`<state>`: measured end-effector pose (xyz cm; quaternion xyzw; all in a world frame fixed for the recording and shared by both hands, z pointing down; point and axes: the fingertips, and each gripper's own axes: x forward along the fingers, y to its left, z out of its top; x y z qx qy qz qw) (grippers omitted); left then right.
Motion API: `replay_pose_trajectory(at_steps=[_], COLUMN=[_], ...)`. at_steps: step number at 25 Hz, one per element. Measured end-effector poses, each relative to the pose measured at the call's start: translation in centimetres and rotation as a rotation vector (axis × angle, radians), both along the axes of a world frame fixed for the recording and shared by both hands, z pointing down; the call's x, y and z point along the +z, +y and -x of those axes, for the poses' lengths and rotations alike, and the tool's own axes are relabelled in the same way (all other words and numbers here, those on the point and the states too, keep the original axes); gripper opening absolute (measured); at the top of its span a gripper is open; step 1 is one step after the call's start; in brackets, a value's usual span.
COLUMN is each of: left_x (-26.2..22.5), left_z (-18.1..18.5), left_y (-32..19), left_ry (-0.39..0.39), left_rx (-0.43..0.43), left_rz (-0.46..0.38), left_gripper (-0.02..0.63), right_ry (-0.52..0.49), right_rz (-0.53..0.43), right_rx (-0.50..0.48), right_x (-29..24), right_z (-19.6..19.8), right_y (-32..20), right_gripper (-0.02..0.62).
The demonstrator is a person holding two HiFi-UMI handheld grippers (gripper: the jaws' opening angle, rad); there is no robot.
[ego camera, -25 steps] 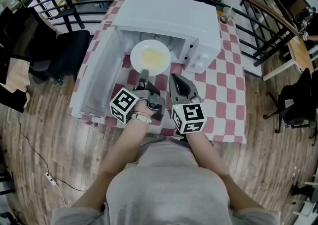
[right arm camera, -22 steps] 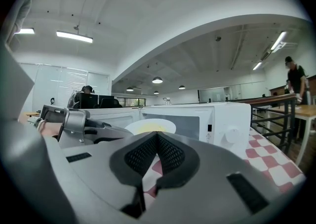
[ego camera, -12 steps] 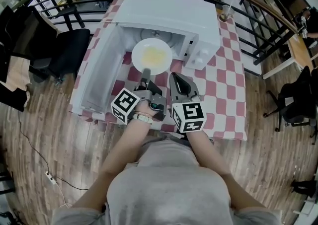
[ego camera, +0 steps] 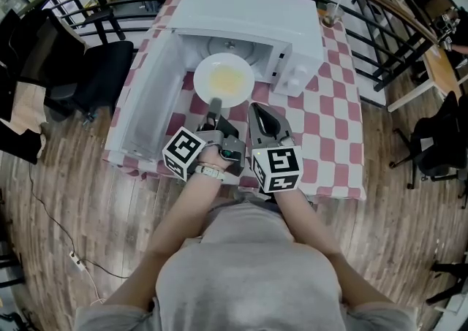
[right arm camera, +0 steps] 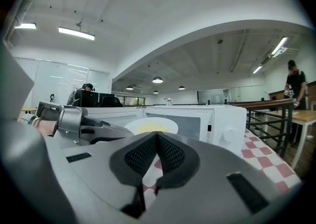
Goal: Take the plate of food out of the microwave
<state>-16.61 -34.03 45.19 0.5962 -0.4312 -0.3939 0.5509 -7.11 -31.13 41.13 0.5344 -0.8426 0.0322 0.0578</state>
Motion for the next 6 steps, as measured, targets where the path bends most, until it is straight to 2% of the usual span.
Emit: replay_pose_trajectory(at_steps=[6], left_x=[-0.11], left_z=[0.16], left_y=[0.27], left_ry=[0.007], left_rx=[0.003], left_rz=[-0.002], left_gripper=[0.017], right_ry=[0.003], right_rz=[-0.003], right_rx=[0.002], right_x=[-0.17], right_z=[0.23], right_y=[0.36], right_gripper=[0.025])
